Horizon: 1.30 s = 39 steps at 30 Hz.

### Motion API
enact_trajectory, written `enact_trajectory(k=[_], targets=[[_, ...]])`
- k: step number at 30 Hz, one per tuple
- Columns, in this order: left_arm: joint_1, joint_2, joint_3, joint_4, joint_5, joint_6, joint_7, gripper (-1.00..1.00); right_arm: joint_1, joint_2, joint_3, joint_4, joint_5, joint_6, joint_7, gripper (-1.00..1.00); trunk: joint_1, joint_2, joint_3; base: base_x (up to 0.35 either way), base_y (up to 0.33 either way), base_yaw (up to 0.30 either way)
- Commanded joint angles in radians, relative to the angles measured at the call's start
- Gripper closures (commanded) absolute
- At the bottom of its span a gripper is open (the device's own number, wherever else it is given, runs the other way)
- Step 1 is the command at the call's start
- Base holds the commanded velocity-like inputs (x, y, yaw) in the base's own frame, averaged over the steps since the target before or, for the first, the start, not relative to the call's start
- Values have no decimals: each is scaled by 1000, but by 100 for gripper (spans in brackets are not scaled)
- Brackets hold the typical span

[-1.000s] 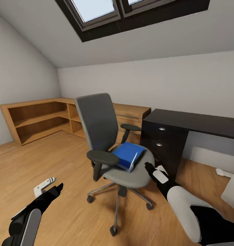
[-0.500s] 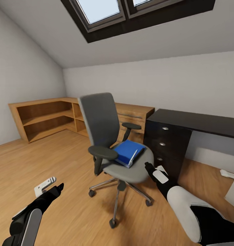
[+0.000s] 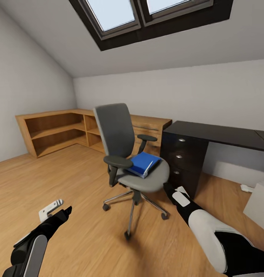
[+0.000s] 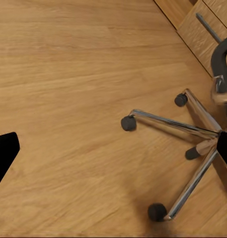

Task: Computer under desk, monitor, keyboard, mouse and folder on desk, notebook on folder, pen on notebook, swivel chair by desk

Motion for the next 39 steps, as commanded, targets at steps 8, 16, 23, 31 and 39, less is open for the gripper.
enact_trajectory(k=[8,16,23,31,39], targets=[[-1,0,2,-2,11,4,8,-100,0,1,-8,-1,-1,-1,-2,-100,-1,-1,-1,-203,0,0],[-1,0,1,-1,11,4,8,-100,0,1,-8,-1,-1,-1,0,-100,-1,-1,-1,-26,0,0],[-1,-1,1,-1,11,4,8,-100,0,10,-8,-1,-1,-1,1,-100,-1,-1,-1,-3,0,9],[-1,-1,1,-1,11,4,8,-100,0,18,-7,-1,2,-2,3,-100,-1,-1,-1,0,0,192],[-1,-1,1,-1,11,4,8,-100,0,19,-7,-1,2,-2,4,-100,-1,-1,-1,0,0,227]])
